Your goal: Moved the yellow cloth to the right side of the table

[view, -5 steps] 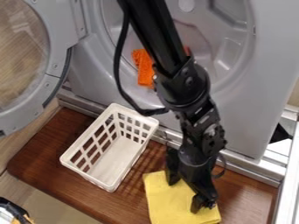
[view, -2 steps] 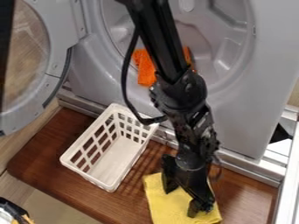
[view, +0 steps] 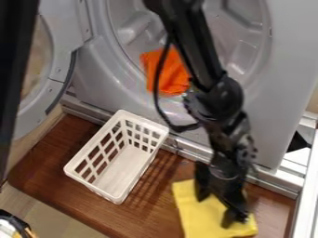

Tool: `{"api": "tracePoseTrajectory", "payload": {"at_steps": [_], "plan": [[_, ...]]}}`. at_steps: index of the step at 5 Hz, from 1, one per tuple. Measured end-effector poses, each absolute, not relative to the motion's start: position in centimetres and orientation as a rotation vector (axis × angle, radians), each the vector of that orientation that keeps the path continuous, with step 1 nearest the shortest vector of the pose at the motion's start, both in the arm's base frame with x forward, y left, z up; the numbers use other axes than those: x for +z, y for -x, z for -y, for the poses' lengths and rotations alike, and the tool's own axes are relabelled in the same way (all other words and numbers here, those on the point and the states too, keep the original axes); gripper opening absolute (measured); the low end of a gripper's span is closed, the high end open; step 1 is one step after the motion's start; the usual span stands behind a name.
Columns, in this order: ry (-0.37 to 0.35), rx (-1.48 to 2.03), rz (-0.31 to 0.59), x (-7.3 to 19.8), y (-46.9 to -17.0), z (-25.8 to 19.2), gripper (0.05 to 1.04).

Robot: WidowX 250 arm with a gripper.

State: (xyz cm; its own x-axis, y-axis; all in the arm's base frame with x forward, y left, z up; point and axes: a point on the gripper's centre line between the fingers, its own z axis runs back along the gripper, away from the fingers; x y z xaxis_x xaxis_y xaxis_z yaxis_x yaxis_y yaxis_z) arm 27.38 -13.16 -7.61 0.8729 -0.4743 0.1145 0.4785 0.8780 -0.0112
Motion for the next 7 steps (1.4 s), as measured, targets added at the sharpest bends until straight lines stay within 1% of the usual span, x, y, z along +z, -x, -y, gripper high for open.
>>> {"api": "tracePoseTrajectory", "payload": {"at_steps": [1, 2, 3, 4, 5, 6, 7], "plan": [[0.057, -0.563, 0.122, -7.4, -27.6, 15.7, 1.000], [0.064, -0.613, 0.125, -7.2, -27.7, 17.3, 0.999], [0.069, -0.626, 0.125, -7.2, -27.9, 17.7, 0.999], [0.051, -0.617, 0.120, -7.4, -27.6, 17.0, 0.998], [0.018, -0.609, 0.113, -6.7, -27.7, 16.1, 0.999], [-0.008, -0.624, 0.136, -5.3, -28.1, 16.2, 0.999], [-0.026, -0.652, 0.192, -3.1, -28.7, 17.7, 0.999]]}}
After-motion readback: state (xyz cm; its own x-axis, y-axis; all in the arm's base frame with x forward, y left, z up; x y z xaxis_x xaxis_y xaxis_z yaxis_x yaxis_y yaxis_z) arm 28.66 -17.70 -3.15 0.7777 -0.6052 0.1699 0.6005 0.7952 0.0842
